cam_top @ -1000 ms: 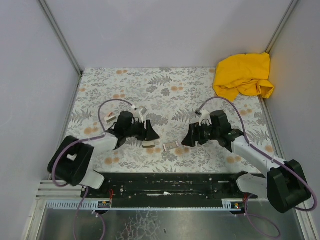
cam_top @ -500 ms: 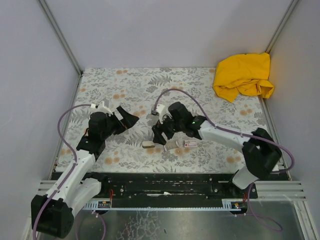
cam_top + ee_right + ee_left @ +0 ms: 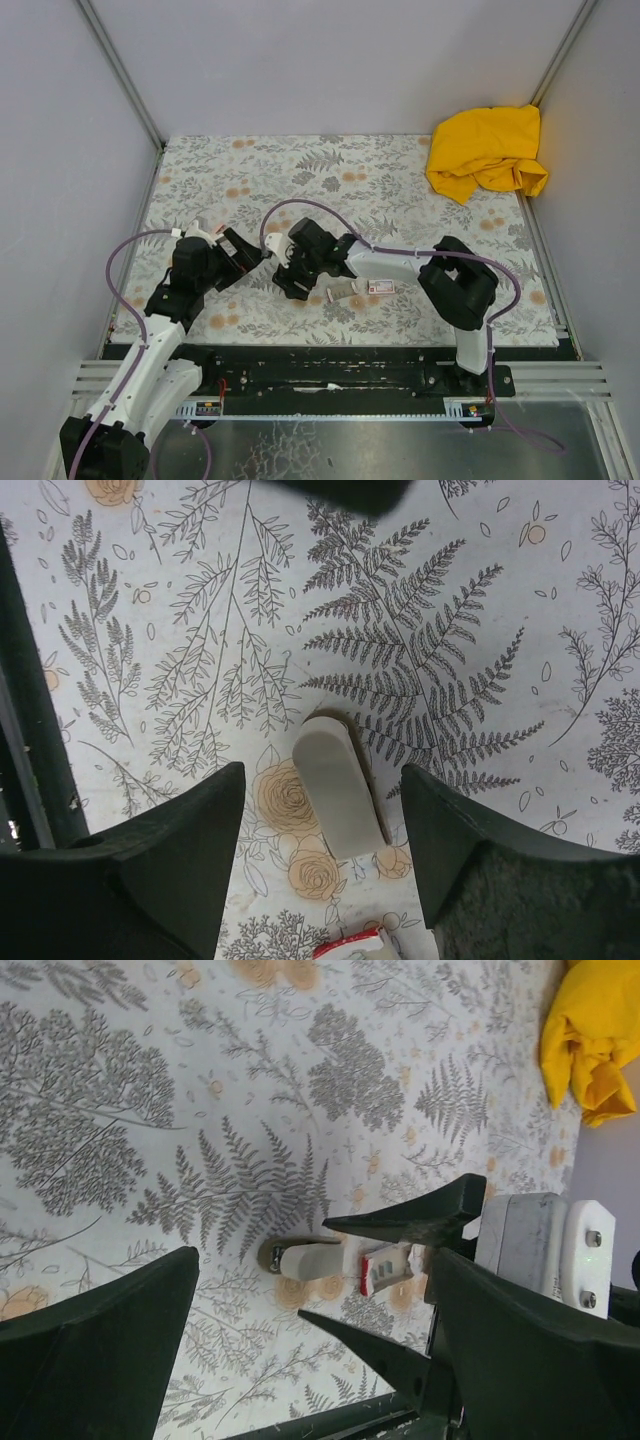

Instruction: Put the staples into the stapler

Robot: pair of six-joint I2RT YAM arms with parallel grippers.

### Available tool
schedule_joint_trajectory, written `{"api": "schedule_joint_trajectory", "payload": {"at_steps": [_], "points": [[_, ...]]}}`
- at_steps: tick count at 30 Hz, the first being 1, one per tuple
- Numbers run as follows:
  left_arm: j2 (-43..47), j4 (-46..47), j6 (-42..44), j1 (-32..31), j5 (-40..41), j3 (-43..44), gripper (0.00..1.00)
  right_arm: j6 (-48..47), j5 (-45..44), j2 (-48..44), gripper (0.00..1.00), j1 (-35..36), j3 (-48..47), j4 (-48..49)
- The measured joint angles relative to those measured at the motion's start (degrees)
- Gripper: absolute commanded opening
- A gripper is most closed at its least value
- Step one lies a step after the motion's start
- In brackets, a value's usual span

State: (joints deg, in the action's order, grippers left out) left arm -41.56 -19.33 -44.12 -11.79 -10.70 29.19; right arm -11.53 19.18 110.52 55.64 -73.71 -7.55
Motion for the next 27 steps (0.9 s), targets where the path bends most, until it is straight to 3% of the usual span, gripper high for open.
{"api": "schedule_joint_trajectory", "payload": {"at_steps": [8, 16, 23, 27], "points": [[0.1, -3.8, -0.2, 0.2, 1.7, -0.4, 1.00, -3.1, -3.3, 2.5, 0.42, 0.8, -1.6, -0.5], [0.9, -4.3, -0.5, 0.2, 1.7, -1.4, 1.00, -4.3, -4.7, 2.9, 0.41, 1.2, -1.6, -0.7], [1.1, -4.7, -0.7, 0.2, 1.5, -1.8, 1.00, -4.8, -5.2, 3.1, 0.05, 1.4, -1.6, -0.6], [1.3, -4.4, -1.2, 0.2, 0.4, -2.2, 0.92, -4.5, -5.3, 2.4, 0.00, 1.4, -0.6, 0.5]]}}
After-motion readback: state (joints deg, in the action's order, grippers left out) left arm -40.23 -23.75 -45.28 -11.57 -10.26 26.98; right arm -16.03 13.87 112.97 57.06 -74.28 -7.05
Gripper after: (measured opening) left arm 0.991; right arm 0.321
